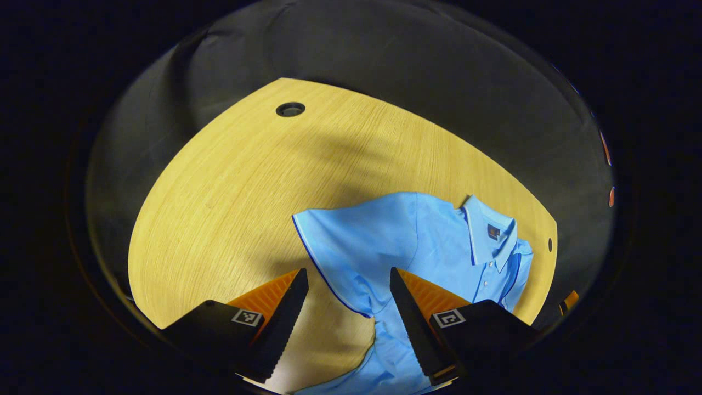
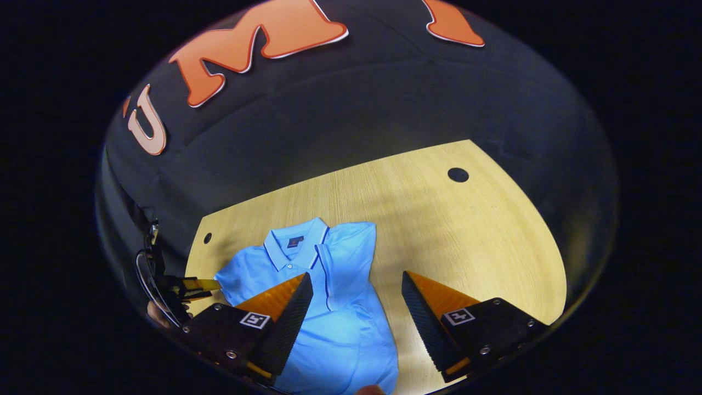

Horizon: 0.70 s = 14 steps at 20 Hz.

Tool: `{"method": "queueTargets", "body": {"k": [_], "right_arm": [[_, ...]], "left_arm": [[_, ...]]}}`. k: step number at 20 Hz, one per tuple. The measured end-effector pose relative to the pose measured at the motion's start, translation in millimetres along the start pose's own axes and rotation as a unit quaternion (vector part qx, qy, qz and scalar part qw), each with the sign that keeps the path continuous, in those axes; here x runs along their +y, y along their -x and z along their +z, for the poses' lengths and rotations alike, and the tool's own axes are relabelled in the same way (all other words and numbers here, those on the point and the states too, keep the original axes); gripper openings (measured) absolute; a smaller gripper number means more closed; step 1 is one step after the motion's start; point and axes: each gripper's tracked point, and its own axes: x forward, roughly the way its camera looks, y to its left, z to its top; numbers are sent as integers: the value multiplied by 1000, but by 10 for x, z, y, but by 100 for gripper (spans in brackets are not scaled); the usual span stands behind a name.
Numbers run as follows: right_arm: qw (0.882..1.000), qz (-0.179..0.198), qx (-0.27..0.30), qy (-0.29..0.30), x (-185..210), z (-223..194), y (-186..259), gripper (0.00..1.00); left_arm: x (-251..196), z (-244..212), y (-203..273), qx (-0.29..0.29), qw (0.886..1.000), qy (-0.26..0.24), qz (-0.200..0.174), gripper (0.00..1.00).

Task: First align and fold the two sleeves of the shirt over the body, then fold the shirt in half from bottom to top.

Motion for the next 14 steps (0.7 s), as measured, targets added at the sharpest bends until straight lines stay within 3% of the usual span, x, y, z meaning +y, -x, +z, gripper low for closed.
{"method": "queueTargets", "body": {"k": [1, 2, 3, 4, 5, 8, 10, 12, 14], "right_arm": [[1000, 1, -8, 1, -7, 1, 81, 98], [1000, 3, -15, 3, -20, 1, 153, 98], [1000, 1, -21, 8, -45, -8, 219, 99], [1000, -1, -28, 12, -67, -38, 318, 99], [999, -2, -35, 15, -78, -24, 383, 99], [999, 6, -46, 6, -98, -44, 560, 99], [999, 7, -53, 2, -150, -58, 653, 99], [998, 3, -63, 1, -226, -59, 744, 99], [997, 3, -74, -1, -285, -63, 812, 99]], "left_arm": [[56, -18, -65, 9, 1000, -7, 15, 92], [93, -24, -115, 17, 999, -9, 29, 96], [121, -79, -161, 31, 999, -10, 42, 78], [100, -98, -194, 38, 998, -7, 41, 66], [84, -124, -217, 45, 998, -4, 40, 75], [125, -120, -223, 54, 997, -11, 56, 66], [136, -115, -284, 53, 996, -13, 71, 44], [100, -96, -311, 49, 996, -14, 70, 37], [53, -115, -285, 51, 996, -13, 70, 13]]}}
